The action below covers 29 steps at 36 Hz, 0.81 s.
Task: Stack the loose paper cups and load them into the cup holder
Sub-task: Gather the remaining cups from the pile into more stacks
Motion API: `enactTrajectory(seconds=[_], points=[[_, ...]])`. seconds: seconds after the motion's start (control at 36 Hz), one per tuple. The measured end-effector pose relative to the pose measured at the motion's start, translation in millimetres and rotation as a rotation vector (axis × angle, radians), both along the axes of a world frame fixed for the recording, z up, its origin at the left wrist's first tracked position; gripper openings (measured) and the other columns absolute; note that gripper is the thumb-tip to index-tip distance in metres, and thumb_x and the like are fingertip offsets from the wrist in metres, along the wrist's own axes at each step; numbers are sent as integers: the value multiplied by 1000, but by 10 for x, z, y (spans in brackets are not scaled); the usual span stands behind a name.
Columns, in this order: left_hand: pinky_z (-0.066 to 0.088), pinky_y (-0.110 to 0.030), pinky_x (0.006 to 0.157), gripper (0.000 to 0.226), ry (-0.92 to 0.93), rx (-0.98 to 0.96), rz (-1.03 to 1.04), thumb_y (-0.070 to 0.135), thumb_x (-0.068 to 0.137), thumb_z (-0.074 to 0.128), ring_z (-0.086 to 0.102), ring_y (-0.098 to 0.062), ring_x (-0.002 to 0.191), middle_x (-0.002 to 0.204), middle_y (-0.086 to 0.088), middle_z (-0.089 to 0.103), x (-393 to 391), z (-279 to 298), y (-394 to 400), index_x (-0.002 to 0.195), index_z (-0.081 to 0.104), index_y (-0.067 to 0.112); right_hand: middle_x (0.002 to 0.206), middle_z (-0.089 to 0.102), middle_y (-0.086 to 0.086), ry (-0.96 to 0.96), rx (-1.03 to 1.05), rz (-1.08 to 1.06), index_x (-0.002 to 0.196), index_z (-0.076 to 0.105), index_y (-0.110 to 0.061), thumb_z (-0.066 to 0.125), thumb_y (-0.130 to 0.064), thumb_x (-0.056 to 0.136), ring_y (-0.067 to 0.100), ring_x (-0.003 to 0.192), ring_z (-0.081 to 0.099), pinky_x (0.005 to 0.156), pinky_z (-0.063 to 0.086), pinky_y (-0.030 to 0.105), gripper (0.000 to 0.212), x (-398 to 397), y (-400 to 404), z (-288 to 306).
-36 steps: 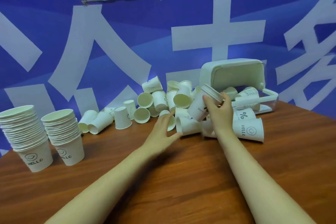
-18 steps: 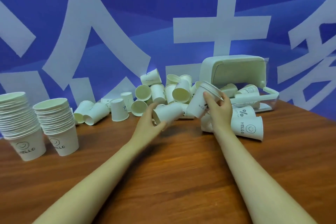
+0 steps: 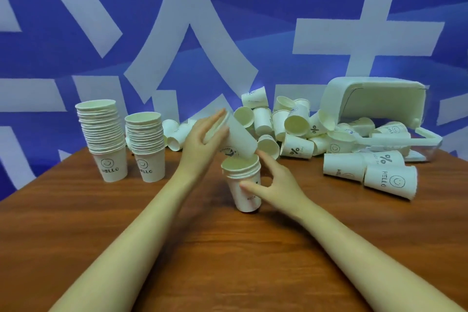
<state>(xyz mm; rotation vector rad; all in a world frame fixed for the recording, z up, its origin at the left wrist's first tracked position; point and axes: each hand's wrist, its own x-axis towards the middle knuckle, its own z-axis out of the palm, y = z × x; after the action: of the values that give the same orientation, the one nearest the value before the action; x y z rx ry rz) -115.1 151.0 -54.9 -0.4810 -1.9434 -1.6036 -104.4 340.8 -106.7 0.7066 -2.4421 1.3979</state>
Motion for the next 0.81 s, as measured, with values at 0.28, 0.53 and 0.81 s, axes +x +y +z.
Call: enactTrajectory(seconds=[0.28, 0.53, 0.81], points=[[39, -19, 99, 41, 61, -369, -55, 41, 78, 57, 49, 2, 117, 120, 12, 59, 110, 4, 59, 118, 62, 44, 138, 55, -17, 3, -2, 121, 146, 38, -31, 68, -28, 89, -1, 126, 50, 102, 45, 26, 64, -9, 46, -18], [36, -13, 100, 55, -40, -513, -150, 57, 80, 47, 49, 3, 118, 124, 8, 57, 18, -267, 91, 120, 68, 26, 125, 62, -14, 49, 24, -42, 129, 60, -24, 44, -29, 101, 2, 116, 56, 102, 45, 33, 33, -179, 253, 75], [37, 0, 84, 54, -142, -155, -186, 44, 75, 67, 50, 17, 109, 122, 25, 55, 187, -485, 424, 126, 52, 32, 129, 58, 17, 74, 324, -954, 129, 59, -12, 59, -32, 86, 37, 125, 43, 101, 37, 47, 47, -472, 1296, 169]])
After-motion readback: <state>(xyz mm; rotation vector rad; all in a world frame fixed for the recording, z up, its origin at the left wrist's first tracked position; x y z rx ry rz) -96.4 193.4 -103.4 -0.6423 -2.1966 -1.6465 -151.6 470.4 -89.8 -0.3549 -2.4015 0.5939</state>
